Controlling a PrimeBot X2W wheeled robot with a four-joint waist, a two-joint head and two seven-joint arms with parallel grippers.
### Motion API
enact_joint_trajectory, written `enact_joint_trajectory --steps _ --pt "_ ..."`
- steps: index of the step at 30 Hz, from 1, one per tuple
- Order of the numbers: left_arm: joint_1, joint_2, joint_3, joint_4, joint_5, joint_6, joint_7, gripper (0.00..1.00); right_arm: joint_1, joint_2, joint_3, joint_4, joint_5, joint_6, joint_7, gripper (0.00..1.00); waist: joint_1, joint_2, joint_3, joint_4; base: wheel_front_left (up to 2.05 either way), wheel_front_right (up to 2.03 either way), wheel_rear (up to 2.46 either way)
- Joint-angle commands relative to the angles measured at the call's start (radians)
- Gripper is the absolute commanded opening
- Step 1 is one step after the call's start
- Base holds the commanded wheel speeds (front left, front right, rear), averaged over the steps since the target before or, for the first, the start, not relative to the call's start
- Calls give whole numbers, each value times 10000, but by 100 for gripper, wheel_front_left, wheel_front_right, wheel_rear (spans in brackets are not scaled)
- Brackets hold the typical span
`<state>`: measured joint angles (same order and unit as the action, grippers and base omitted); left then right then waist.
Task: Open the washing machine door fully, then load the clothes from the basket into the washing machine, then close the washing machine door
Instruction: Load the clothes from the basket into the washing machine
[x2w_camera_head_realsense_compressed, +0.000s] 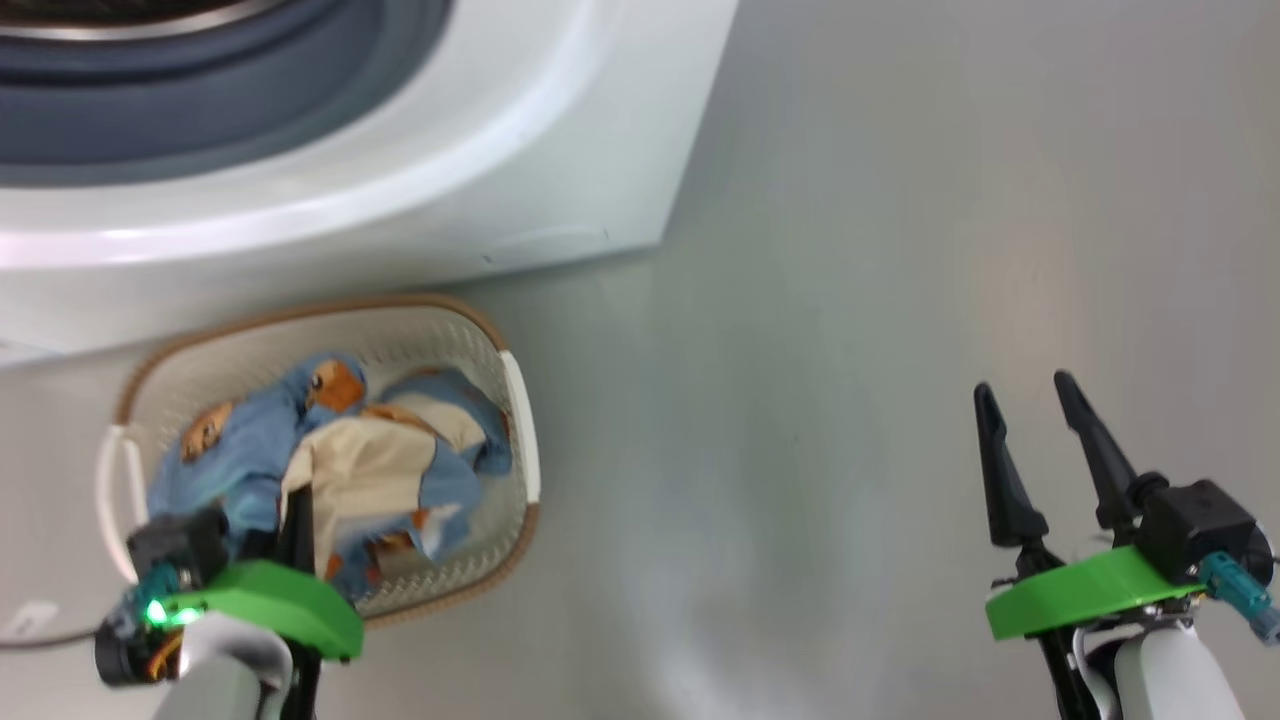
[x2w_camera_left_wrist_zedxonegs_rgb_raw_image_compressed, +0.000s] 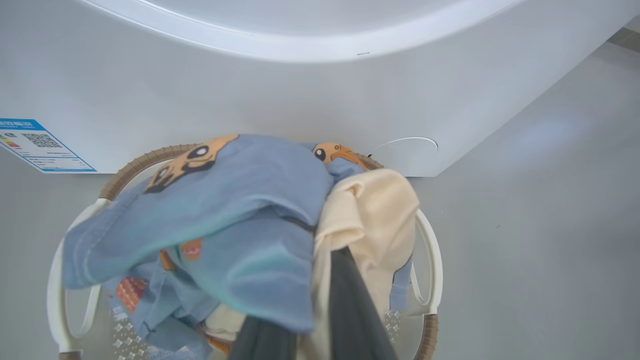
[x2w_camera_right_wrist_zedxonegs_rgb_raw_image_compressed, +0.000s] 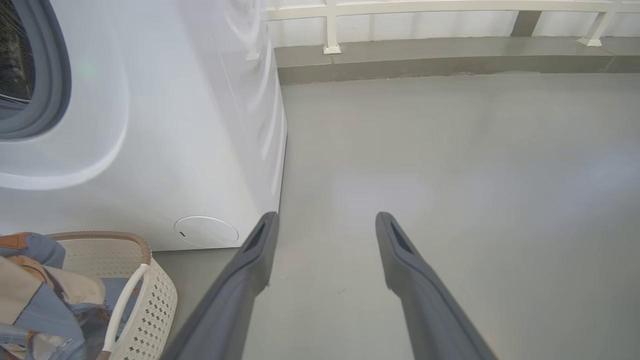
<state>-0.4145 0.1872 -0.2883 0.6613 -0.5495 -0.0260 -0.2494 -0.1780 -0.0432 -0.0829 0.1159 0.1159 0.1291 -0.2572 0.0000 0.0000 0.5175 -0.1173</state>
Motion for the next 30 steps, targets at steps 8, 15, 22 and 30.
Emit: enact_joint_trajectory --steps 8,15,22,30 --pt "2151 -209 1166 -2103 996 429 -123 0 1061 -70 156 5 24 16 -46 100 0 0 -2773 934 0 0 0" --pt "3126 -501 1682 -3263 1516 578 -123 0 1475 -70 85 34 81 16 -46 100 0 0 -3274 841 0 0 0" --pt "4151 -777 2042 -4484 2166 748 -123 0 1916 -70 37 65 61 16 -46 100 0 0 -3968 662 0 0 0" --pt "5203 -976 2151 -5449 2726 893 -124 0 2429 -166 -29 58 2 16 -46 100 0 0 -4774 701 0 0 0"
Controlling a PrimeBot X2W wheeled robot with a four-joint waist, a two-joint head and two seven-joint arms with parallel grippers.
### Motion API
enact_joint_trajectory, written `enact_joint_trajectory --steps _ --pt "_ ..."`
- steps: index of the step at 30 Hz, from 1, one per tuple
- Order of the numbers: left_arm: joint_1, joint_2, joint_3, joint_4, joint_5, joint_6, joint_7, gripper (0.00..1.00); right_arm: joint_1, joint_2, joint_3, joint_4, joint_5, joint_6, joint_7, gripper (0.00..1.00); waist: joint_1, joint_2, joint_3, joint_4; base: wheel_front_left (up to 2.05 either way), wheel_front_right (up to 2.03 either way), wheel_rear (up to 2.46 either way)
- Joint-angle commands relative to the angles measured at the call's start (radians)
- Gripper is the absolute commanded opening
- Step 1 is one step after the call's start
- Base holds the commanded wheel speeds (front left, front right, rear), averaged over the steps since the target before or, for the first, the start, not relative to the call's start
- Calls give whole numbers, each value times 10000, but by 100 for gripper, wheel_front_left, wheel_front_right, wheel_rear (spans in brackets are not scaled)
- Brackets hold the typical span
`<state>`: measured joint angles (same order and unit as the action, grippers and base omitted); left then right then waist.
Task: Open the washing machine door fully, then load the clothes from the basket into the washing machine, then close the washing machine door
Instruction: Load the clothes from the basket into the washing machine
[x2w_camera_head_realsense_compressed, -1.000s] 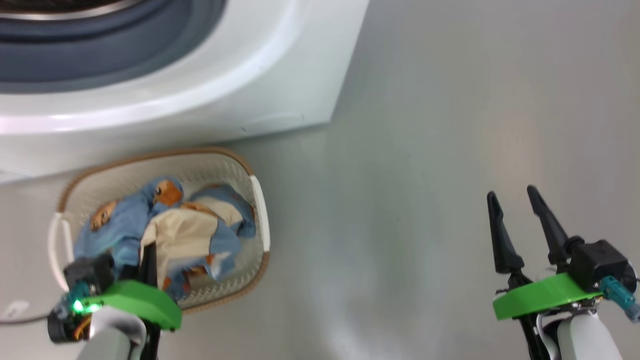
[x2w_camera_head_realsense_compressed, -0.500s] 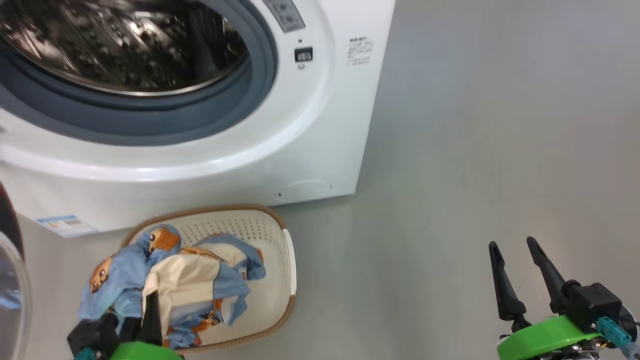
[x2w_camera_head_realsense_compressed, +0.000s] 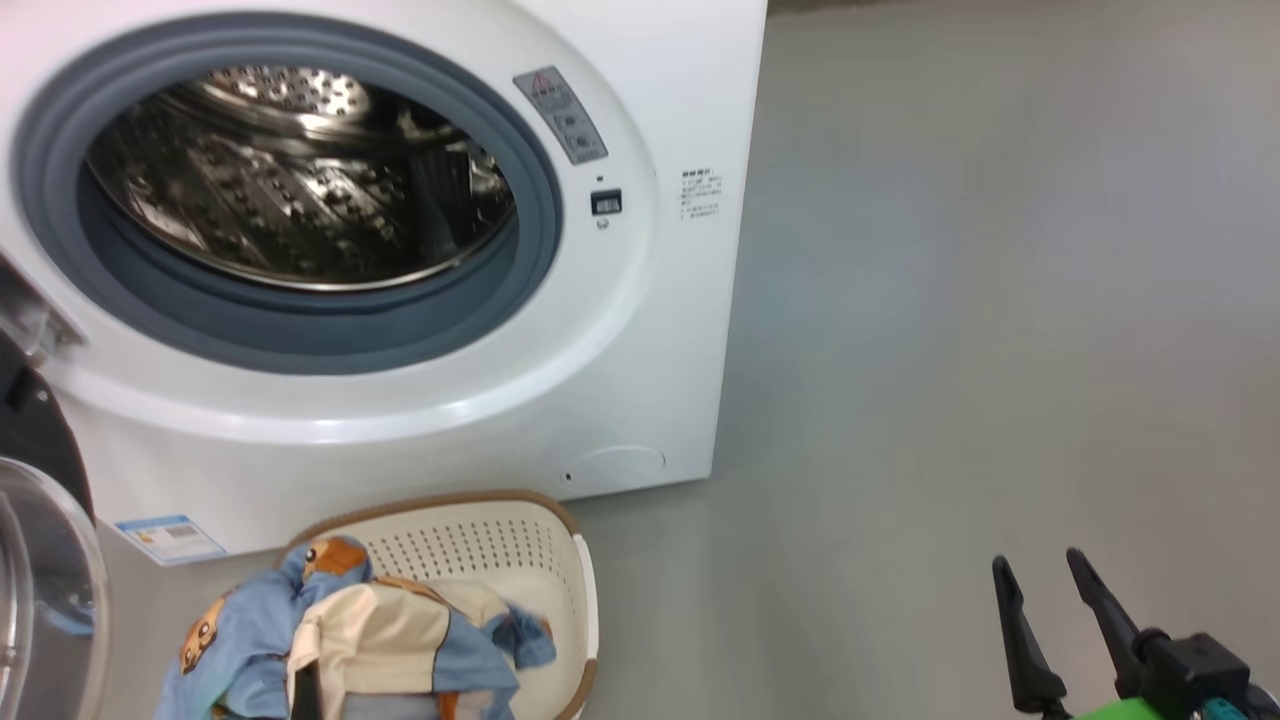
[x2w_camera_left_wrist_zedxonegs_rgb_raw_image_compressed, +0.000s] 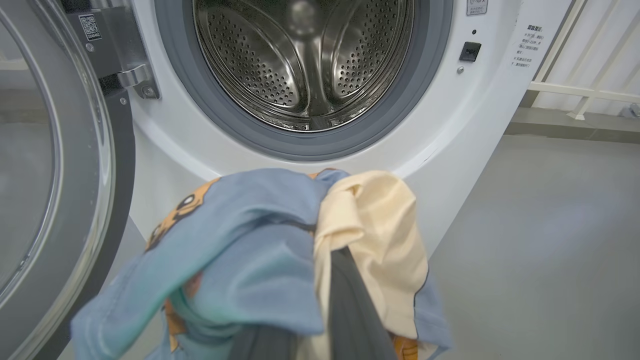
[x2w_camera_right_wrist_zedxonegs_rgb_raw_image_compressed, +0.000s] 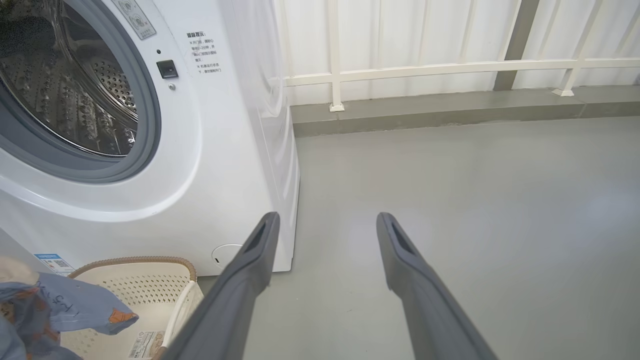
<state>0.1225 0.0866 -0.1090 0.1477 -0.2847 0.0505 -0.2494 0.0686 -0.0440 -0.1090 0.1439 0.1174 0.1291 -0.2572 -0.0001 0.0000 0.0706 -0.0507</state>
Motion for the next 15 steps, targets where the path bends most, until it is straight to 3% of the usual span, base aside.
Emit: enact_joint_trajectory --steps 1,15 --pt "-78 4 376 -397 114 160 -124 0 43 -175 208 -213 -15 16 -46 100 1 0 -423 70 0 0 0" --pt "550 -130 455 -933 393 345 -124 0 393 -225 277 -146 38 16 -46 100 1 0 -1274 456 0 0 0"
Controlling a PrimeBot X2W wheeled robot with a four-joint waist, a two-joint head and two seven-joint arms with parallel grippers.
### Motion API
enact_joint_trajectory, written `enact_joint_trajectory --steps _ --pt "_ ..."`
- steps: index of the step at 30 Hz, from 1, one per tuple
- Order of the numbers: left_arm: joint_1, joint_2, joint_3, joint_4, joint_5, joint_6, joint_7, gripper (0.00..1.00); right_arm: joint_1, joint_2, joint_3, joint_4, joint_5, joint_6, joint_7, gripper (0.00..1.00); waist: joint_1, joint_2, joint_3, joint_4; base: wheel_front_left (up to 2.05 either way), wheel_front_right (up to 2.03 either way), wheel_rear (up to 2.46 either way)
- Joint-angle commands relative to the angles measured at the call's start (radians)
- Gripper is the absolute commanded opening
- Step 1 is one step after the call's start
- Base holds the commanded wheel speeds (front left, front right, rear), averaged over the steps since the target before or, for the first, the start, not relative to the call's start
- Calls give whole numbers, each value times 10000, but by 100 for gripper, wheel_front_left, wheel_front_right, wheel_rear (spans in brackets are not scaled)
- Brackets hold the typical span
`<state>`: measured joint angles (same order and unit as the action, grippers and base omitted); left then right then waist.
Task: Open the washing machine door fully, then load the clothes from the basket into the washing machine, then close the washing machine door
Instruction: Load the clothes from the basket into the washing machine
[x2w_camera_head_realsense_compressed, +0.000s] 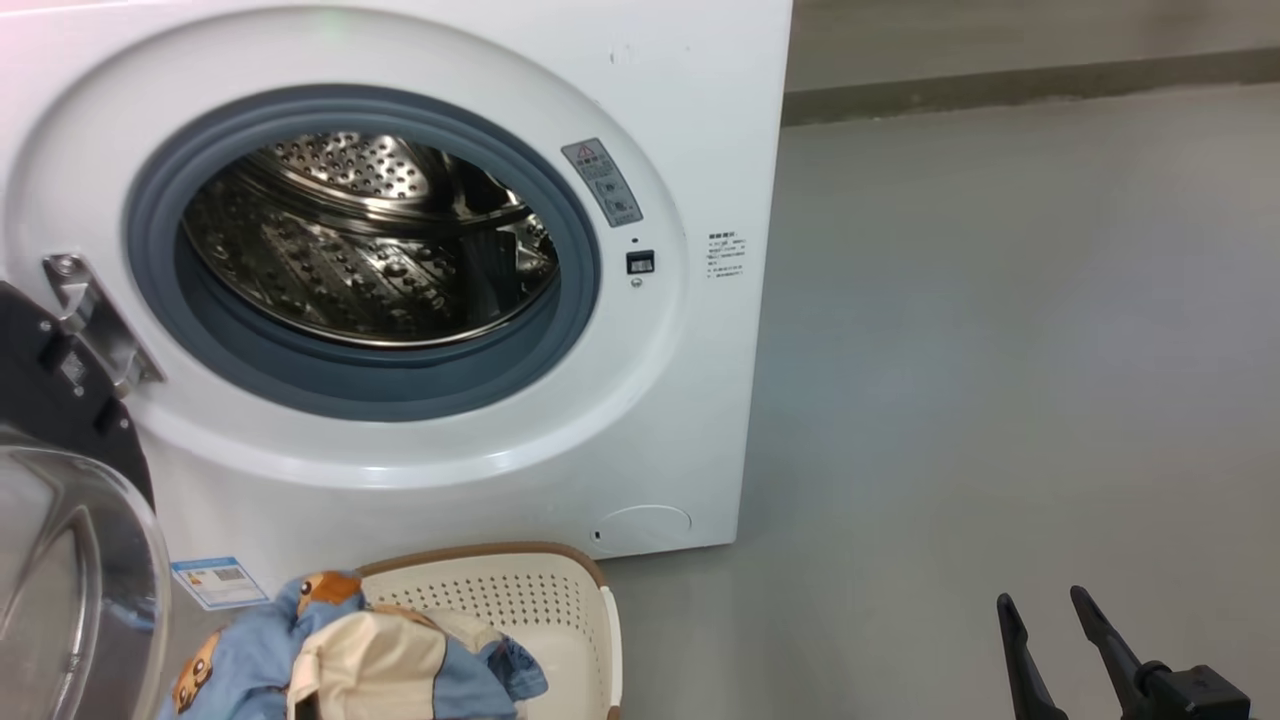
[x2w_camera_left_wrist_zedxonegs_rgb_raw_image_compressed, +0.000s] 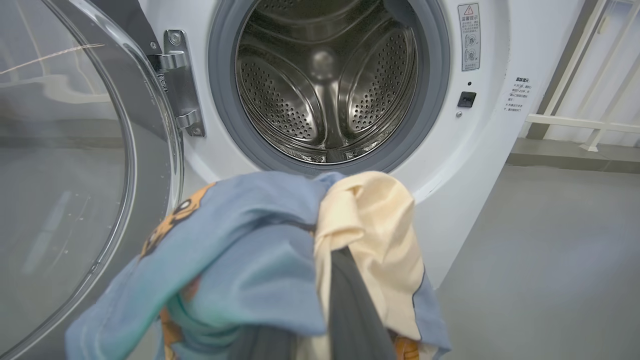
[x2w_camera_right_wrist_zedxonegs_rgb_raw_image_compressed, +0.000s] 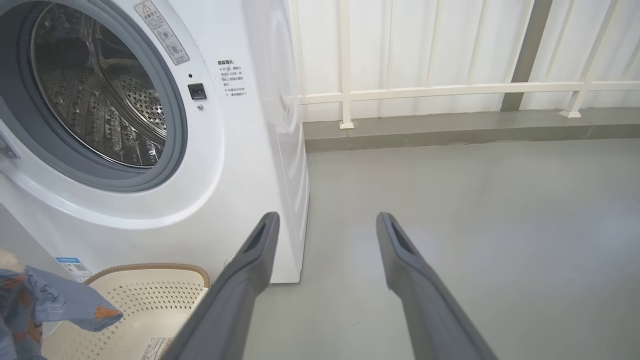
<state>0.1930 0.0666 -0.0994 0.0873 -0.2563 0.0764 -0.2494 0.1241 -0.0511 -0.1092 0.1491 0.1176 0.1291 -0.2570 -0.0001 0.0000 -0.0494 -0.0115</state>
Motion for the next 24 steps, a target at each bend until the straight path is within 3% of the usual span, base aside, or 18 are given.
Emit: enact_joint_trajectory --steps 1,24 --pt "-141 70 367 -345 126 96 -124 0 -158 -162 300 -189 38 16 -48 100 1 0 -103 77 0 0 0" --pt "10 53 412 -506 146 211 -124 0 -198 -237 615 -90 122 16 -48 100 1 0 -330 -155 0 0 0"
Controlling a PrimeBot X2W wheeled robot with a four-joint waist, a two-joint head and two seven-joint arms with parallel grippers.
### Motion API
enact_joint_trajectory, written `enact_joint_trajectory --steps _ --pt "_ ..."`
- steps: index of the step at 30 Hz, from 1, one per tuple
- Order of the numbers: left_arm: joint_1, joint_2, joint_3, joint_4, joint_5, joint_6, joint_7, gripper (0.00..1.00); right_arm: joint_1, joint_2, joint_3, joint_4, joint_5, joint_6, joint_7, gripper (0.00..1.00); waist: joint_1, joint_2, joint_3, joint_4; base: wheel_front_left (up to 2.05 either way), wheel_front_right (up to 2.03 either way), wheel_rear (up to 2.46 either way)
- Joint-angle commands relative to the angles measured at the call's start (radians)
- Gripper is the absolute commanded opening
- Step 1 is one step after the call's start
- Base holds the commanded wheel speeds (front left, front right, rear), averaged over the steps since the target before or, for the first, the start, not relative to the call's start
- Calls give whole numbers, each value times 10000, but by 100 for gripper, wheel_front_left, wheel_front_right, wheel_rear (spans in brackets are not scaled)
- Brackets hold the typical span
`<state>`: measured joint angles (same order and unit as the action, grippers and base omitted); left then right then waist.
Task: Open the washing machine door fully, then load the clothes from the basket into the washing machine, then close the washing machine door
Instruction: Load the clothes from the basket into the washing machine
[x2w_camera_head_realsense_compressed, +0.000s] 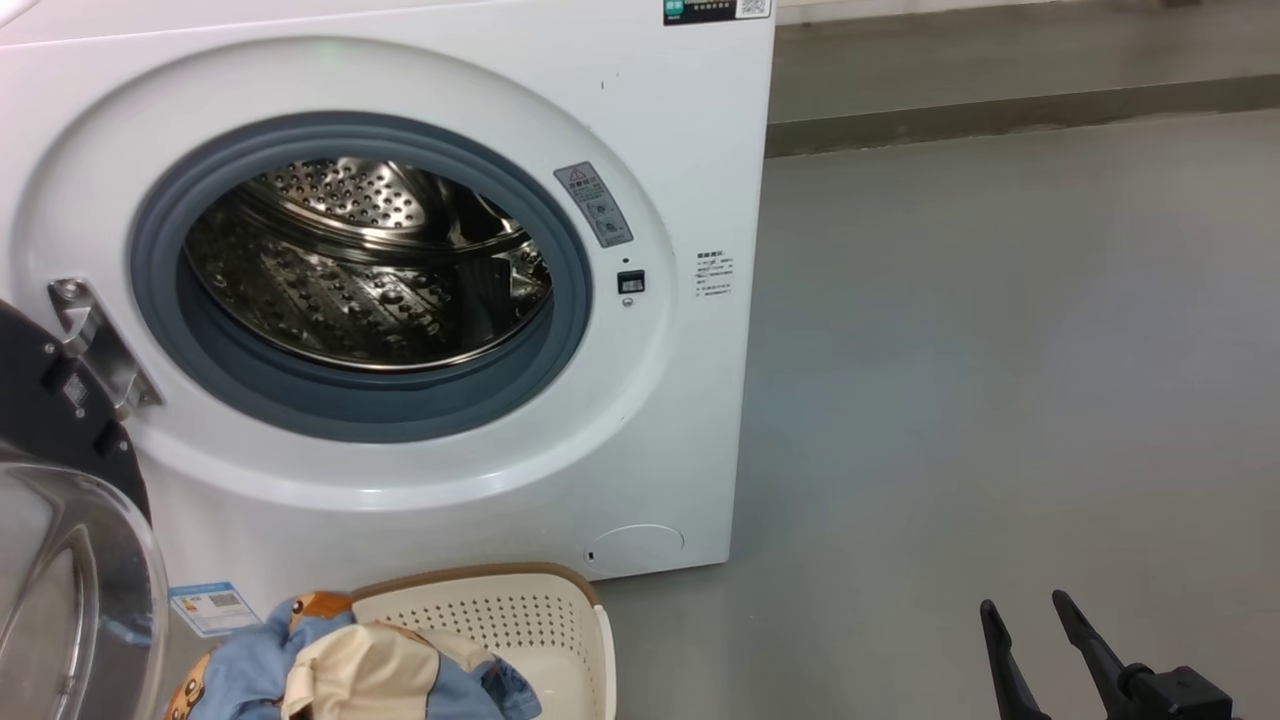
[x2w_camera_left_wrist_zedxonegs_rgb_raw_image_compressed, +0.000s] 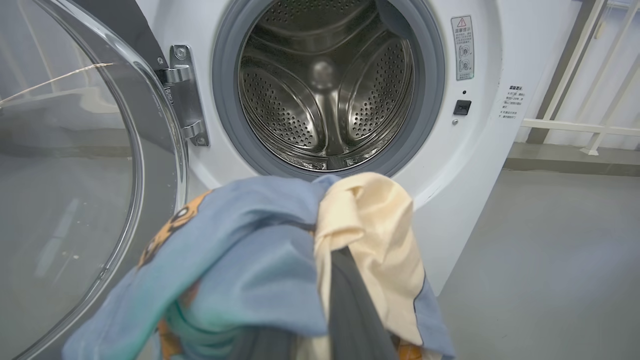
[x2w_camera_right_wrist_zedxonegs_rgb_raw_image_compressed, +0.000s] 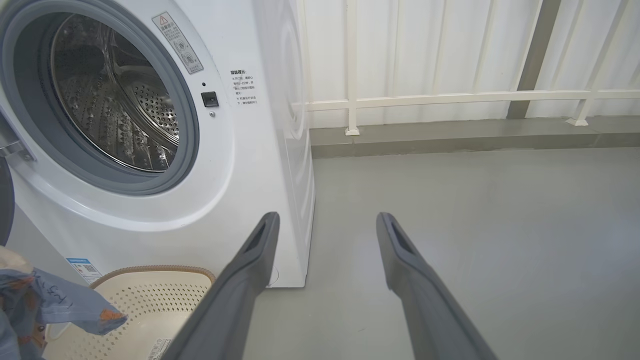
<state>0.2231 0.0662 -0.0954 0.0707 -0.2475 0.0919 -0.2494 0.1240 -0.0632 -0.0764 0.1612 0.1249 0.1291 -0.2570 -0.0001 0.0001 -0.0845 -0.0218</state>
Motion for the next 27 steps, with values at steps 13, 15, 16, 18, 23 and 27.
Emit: enact_joint_trajectory --steps 13,15,16,18,23,27 --pt "-1184 119 582 -17 -66 32 -124 0 -416 -2 410 -333 65 16 -48 100 1 -1 582 -839 0 0 0" --pt "-1492 140 652 125 -80 39 -124 0 -462 24 433 -388 77 16 -48 100 1 -1 755 -965 0 0 0" --pt "-1666 154 702 212 -94 47 -124 0 -490 37 438 -415 83 16 -48 100 1 -1 849 -1027 0 0 0" --pt "-2043 212 795 407 -97 56 -124 0 -543 63 469 -487 93 16 -48 100 1 -1 1040 -1148 0 0 0" --pt "-3276 625 1050 921 8 46 -124 0 -930 112 599 -695 150 16 -48 100 1 -1 1899 -1446 0 0 0" --pt "-4712 1205 1348 1476 4 -30 -124 0 -1614 125 913 -938 599 16 -48 100 1 -1 2915 -1807 0 0 0"
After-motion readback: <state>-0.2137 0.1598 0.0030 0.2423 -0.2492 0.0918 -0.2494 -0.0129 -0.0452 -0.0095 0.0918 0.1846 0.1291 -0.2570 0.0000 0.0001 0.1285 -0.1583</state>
